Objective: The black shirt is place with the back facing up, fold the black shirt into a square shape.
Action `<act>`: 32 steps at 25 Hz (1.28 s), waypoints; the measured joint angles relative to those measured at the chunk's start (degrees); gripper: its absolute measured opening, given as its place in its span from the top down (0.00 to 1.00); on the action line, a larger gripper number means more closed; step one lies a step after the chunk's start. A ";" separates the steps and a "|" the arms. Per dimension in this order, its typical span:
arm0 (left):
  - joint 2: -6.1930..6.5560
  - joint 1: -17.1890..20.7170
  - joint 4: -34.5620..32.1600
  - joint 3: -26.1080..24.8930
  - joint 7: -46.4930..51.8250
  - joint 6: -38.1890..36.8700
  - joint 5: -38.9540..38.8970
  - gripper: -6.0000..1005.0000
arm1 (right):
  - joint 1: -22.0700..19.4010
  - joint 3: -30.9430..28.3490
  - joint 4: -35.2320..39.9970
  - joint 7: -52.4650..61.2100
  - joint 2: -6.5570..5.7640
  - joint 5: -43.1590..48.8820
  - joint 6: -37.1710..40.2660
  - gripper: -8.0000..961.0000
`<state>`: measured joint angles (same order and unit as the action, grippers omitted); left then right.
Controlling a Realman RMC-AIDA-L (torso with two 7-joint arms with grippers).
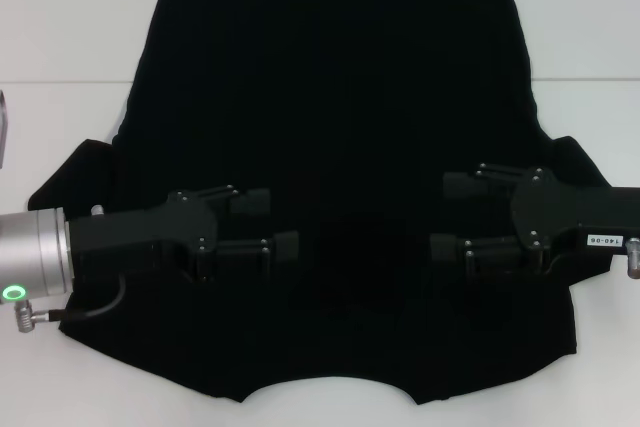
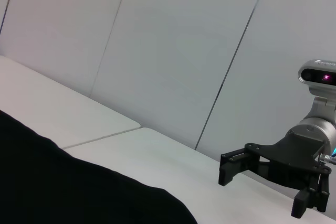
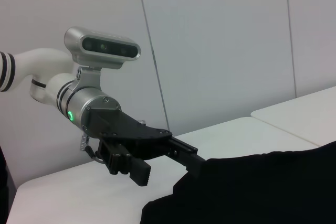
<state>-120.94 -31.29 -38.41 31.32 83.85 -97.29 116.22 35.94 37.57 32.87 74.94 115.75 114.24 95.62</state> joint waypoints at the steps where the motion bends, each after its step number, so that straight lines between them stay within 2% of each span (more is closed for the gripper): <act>1: 0.00 0.00 0.00 0.00 0.00 0.00 -0.01 0.14 | 0.00 0.00 0.00 -0.02 0.00 0.00 0.00 0.02; 23: 0.00 0.09 0.09 -0.33 0.03 0.53 0.03 0.14 | 0.11 -0.38 -0.03 -0.03 0.11 -0.07 0.00 0.02; 30: 0.55 0.17 -0.50 -3.49 9.25 11.02 0.59 0.14 | 0.74 -0.48 -0.14 0.19 1.17 -0.16 -1.76 0.02; 32: 0.69 0.19 -0.61 -4.05 10.04 11.96 0.77 0.14 | 1.14 -0.49 -0.20 0.68 1.65 -0.16 -2.90 0.02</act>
<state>-120.24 -31.09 -39.02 27.27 93.89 -85.33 117.00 37.08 37.09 32.67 75.62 117.40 114.08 92.72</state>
